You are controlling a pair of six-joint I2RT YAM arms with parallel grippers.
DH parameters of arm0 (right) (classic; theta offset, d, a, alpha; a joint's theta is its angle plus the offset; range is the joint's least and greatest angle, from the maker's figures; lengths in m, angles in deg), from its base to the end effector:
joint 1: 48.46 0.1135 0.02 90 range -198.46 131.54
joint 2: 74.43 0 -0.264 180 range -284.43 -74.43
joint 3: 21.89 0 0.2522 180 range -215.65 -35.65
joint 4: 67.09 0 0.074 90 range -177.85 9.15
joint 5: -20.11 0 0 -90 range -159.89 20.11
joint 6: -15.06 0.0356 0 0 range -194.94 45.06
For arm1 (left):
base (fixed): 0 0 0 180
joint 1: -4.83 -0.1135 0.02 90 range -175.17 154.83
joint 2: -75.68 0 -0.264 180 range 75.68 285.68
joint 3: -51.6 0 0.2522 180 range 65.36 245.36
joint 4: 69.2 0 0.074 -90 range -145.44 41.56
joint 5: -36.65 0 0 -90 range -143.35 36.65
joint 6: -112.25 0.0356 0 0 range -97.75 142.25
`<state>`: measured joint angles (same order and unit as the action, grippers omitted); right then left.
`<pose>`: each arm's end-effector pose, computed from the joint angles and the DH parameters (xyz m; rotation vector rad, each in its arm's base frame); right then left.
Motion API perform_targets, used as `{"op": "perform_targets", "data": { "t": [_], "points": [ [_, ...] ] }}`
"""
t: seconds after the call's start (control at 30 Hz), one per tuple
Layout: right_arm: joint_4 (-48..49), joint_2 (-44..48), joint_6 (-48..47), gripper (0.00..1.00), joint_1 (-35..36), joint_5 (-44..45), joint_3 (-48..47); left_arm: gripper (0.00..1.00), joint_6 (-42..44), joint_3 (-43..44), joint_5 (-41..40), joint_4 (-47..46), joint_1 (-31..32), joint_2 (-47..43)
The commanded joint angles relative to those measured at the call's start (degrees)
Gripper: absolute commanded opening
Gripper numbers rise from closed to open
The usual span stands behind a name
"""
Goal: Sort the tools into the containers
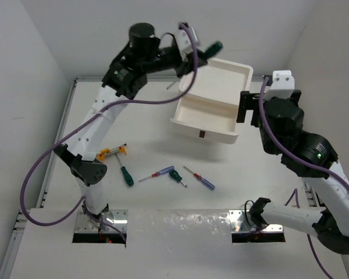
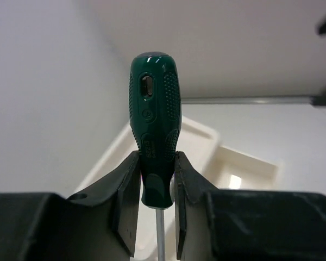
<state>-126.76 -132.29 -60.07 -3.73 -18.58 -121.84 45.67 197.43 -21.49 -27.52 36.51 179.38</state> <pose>0.1321 0.0918 0.4770 0.1365 1.7563 -0.0880 0.3082 -0.2123 0.5400 1.0967 1.1517 -0.5460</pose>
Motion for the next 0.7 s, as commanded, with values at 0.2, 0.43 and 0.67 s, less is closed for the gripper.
{"op": "perform_targets", "data": {
  "t": [0.2,0.43,0.67],
  "points": [
    [6.9,9.3,-0.7,0.99,0.1,8.6,4.5,0.0,13.9,-5.0,9.3,8.8,8.0,6.4],
    [3.9,6.9,-0.4,0.99,0.1,5.6,4.8,0.0,17.8,-15.4,6.4,2.2,11.8,8.2],
    [4.5,6.6,-0.1,0.99,0.1,2.6,7.2,0.0,21.4,-20.0,3.2,-0.7,11.7,7.8]
  ]
}}
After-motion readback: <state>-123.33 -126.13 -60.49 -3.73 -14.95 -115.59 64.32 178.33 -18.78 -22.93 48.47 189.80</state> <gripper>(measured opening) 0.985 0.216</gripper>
